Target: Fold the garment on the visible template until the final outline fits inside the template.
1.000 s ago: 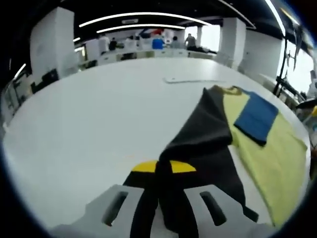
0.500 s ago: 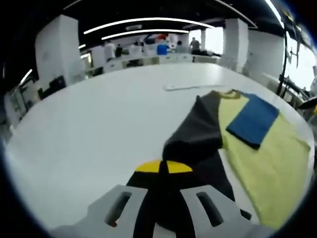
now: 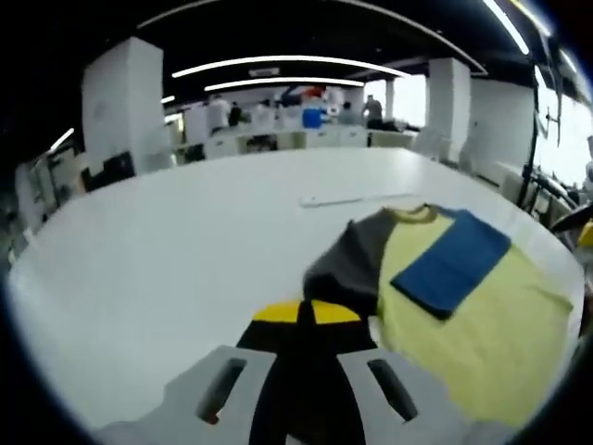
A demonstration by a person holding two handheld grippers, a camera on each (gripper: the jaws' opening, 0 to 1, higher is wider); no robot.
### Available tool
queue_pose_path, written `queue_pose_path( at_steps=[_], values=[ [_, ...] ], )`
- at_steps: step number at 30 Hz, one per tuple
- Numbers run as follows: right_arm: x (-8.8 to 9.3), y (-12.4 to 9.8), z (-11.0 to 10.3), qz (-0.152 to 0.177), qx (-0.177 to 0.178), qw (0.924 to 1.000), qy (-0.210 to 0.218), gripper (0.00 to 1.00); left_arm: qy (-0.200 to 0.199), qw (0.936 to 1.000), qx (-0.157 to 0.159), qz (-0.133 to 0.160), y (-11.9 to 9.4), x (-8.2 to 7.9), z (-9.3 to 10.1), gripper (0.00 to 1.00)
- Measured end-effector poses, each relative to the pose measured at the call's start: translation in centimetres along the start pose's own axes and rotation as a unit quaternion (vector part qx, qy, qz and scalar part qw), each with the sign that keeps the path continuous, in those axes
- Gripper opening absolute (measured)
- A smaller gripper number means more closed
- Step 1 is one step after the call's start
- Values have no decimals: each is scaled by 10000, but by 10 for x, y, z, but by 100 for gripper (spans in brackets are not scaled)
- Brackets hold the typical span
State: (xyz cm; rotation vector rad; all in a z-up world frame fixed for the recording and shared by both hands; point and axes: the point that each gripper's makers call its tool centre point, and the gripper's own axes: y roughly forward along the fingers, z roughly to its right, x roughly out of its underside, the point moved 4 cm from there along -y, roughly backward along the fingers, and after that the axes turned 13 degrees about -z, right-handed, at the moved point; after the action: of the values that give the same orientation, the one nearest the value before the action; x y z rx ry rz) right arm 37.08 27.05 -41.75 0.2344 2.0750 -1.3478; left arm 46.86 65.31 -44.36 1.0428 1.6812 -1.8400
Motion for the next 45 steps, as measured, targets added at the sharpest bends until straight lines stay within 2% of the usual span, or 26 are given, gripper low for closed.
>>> queue_pose_path(
  at_steps=[7,14,26,28,33,45],
  values=[
    [4,-2,-3,8,-38,10000,30,86,113,9995,193,234,-2,-19,24,0],
    [6,-7,-2,36,-13,10000,83,86,223,9986,378,301,5,-32,48,0],
    [17,-12,1,-7,17,9998,222,86,905,9931,708,243,16,-45,95,0],
    [19,-12,4,-16,17,9996,264,86,1219,9879,944,144,20,-44,109,0],
    [22,-10,5,-47,-11,9995,311,86,1767,9777,1132,29,30,-40,133,0],
    [25,-10,8,-25,-35,9990,450,85,2340,9624,1354,-257,48,-21,170,0]
  ],
)
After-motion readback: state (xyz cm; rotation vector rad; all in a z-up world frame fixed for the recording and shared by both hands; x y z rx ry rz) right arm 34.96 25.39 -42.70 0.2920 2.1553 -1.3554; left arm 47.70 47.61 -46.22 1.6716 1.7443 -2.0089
